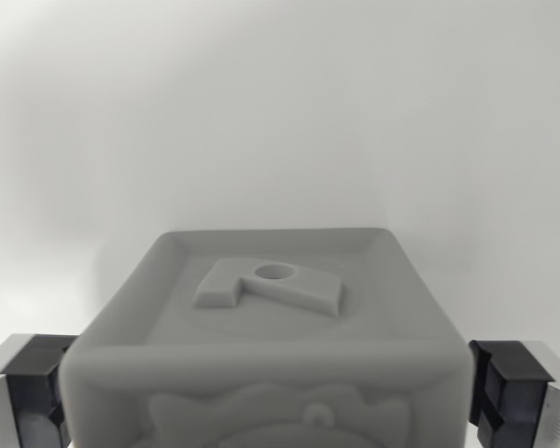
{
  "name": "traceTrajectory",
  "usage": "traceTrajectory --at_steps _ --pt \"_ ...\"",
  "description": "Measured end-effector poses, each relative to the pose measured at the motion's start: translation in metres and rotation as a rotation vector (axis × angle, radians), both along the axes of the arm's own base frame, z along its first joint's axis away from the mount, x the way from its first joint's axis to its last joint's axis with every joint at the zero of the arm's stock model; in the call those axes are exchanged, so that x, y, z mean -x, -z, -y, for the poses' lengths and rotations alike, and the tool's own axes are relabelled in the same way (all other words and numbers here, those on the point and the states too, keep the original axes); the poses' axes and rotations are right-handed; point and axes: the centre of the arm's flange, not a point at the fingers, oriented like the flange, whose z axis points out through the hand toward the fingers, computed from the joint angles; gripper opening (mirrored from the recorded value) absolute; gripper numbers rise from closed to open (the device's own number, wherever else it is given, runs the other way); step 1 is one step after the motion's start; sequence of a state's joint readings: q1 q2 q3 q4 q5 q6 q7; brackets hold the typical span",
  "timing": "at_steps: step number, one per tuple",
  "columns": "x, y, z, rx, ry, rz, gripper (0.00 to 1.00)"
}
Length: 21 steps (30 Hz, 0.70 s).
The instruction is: Destack cube
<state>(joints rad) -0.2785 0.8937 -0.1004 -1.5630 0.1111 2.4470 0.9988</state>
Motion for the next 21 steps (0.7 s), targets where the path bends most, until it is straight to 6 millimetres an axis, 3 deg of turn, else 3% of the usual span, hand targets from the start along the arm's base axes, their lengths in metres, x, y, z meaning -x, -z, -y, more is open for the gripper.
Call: traceTrajectory --at_steps 11,21 --pt "-0.001 -0.008 0.0 0.0 0.001 0.003 1.0" --pt "-0.001 -0.032 0.0 -0.002 0.002 0.006 1.0"
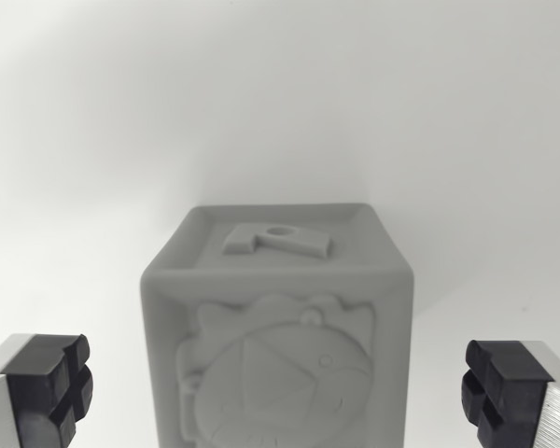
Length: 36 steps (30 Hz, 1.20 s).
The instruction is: Destack cube
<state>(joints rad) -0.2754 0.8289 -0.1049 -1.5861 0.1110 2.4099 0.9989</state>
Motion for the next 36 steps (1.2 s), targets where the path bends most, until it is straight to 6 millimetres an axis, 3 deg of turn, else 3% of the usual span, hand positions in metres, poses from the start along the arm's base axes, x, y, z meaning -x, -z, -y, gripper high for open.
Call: traceTrajectory --at_steps 12,36 --pt "0.0 -0.04 0.0 -0.002 0.0 0.002 1.0" --pt "0.0 -0.143 0.0 -0.005 -0.001 0.004 1.0"
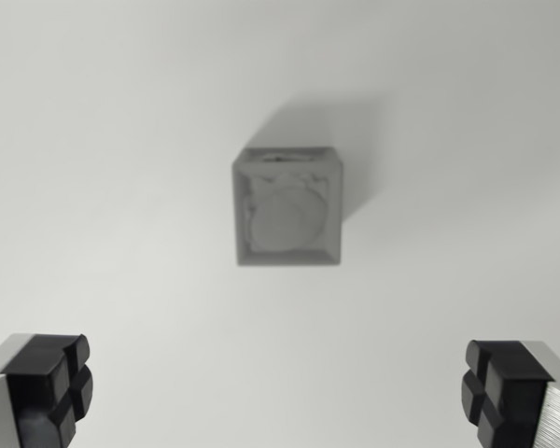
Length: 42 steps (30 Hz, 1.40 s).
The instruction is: Destack cube
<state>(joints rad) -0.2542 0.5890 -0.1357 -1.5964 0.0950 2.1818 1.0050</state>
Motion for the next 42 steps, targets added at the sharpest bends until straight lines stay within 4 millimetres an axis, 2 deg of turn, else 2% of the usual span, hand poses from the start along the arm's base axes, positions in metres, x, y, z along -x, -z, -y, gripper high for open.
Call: traceTrajectory --at_steps 22,32,42 --pt "0.0 -0.081 0.0 -0.002 0.001 0.002 1.0" --pt "-0.001 -0.106 0.0 -0.003 0.001 0.001 1.0" --pt "0.0 -0.12 0.0 -0.003 0.001 0.002 1.0"
